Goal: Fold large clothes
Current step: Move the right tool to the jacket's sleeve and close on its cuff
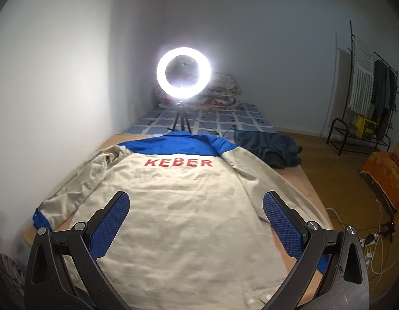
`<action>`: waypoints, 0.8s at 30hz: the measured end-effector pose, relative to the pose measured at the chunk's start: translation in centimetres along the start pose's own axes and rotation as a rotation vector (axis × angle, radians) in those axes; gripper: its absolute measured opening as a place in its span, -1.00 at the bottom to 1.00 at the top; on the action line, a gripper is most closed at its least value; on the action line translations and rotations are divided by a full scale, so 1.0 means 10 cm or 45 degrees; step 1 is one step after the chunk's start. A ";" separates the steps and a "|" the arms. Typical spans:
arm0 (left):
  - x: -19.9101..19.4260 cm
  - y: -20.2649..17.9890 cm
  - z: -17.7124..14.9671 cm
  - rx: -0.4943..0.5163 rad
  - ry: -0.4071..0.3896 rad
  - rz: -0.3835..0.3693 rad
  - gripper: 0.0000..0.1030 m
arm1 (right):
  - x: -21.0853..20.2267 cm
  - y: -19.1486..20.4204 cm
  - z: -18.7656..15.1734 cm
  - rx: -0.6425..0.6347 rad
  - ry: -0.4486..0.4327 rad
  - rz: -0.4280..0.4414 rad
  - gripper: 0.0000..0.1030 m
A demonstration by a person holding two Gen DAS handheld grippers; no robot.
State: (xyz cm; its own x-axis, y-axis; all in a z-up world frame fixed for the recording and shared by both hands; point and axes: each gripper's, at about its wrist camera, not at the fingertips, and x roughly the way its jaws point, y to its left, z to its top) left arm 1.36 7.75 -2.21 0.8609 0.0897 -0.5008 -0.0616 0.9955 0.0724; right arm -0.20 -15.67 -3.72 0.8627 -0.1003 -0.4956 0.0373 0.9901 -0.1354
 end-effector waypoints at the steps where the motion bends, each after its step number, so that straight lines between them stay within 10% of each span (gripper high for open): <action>1: 0.01 0.03 -0.03 0.002 -0.002 0.008 1.00 | 0.02 0.04 0.01 -0.003 0.003 0.007 0.99; 24: 0.25 0.59 -0.29 -0.112 0.054 0.098 1.00 | 0.53 1.10 0.19 -0.192 0.013 0.194 0.99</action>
State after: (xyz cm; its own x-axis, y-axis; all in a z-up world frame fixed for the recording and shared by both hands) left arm 1.66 13.96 -5.52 0.8298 0.1654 -0.5329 -0.1724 0.9843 0.0370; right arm 5.77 -5.16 -6.22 0.8472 0.0479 -0.5291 -0.1698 0.9681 -0.1843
